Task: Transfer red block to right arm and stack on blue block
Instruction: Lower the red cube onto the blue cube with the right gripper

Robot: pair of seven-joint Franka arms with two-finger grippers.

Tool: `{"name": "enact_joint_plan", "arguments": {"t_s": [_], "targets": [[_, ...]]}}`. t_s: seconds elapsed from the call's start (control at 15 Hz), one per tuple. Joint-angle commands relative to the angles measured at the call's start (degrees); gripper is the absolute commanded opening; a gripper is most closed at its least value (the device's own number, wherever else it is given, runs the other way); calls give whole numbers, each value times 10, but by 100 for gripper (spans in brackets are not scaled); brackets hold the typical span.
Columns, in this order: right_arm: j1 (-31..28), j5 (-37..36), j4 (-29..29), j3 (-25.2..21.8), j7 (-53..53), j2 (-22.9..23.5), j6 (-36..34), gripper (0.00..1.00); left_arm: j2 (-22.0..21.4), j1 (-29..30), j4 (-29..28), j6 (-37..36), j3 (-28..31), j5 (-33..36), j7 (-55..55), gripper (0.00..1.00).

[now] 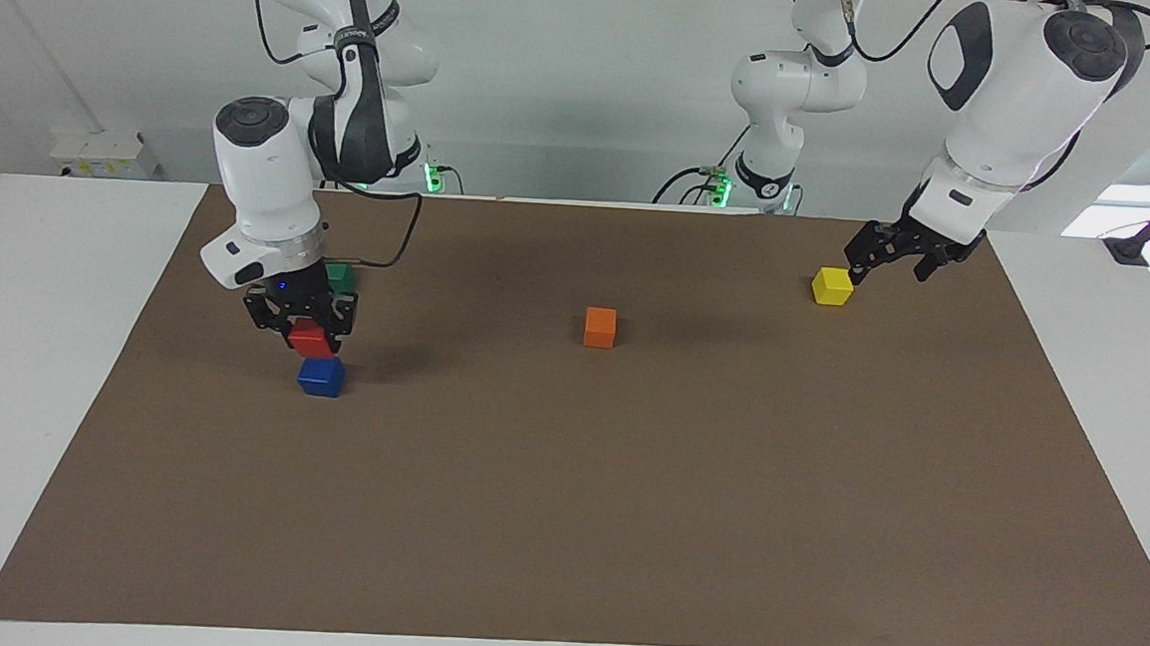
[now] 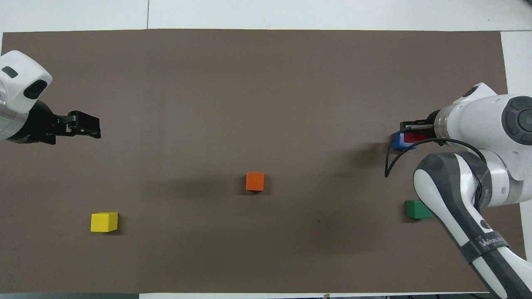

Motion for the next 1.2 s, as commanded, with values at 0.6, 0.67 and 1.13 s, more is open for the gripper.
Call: {"name": "enact_joint_plan", "arguments": {"t_s": [0.6,0.67,1.13], "targets": [[-23,-13,-6,6,12,61,40,0,13,-10,24,8,12,3,9,100],[-21,-13,-6,6,13,63,40,0,13,-10,24,8,12,3,8,100],[-15,-13,-7,6,13,61,37,0,14,-10,25,9,12,3,6,100]]}}
